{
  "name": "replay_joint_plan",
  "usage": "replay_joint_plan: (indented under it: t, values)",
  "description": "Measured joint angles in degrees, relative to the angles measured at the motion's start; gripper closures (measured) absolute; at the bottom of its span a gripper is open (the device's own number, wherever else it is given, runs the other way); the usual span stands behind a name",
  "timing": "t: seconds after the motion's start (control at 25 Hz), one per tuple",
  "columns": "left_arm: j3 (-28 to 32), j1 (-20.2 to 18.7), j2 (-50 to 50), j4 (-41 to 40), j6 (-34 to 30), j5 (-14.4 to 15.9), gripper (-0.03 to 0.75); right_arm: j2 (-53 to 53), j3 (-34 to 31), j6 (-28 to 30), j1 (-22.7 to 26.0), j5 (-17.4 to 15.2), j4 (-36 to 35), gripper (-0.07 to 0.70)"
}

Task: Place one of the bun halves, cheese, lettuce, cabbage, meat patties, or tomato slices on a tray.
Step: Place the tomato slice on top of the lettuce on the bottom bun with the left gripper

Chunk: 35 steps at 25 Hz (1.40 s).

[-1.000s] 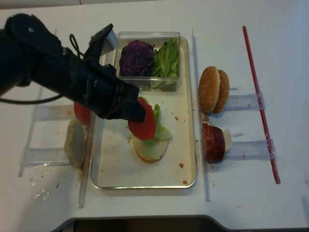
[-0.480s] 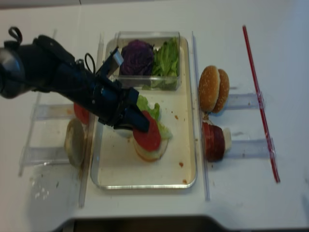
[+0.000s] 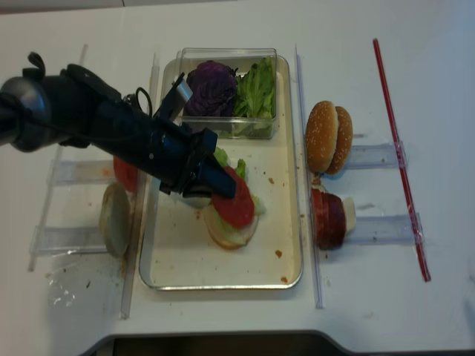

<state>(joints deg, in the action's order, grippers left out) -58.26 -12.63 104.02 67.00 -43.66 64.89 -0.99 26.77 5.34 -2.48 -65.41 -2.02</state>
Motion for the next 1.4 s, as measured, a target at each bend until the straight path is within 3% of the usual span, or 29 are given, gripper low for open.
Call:
replay_joint_plan:
  t: [0.6, 1.0, 1.4]
  values:
    - [0.0, 0.0, 0.25, -1.13, 3.92, -1.48, 0.647, 0.0, 0.0, 0.0, 0.0, 0.0, 0.0, 0.132]
    - [0.0, 0.0, 0.25, -1.27, 6.94, -1.48, 0.473, 0.0, 0.0, -0.1, 0.0, 0.0, 0.0, 0.132]
    - [0.0, 0.0, 0.25, -1.85, 8.99, -1.38, 0.416, 0.0, 0.0, -0.22, 0.0, 0.0, 0.0, 0.132]
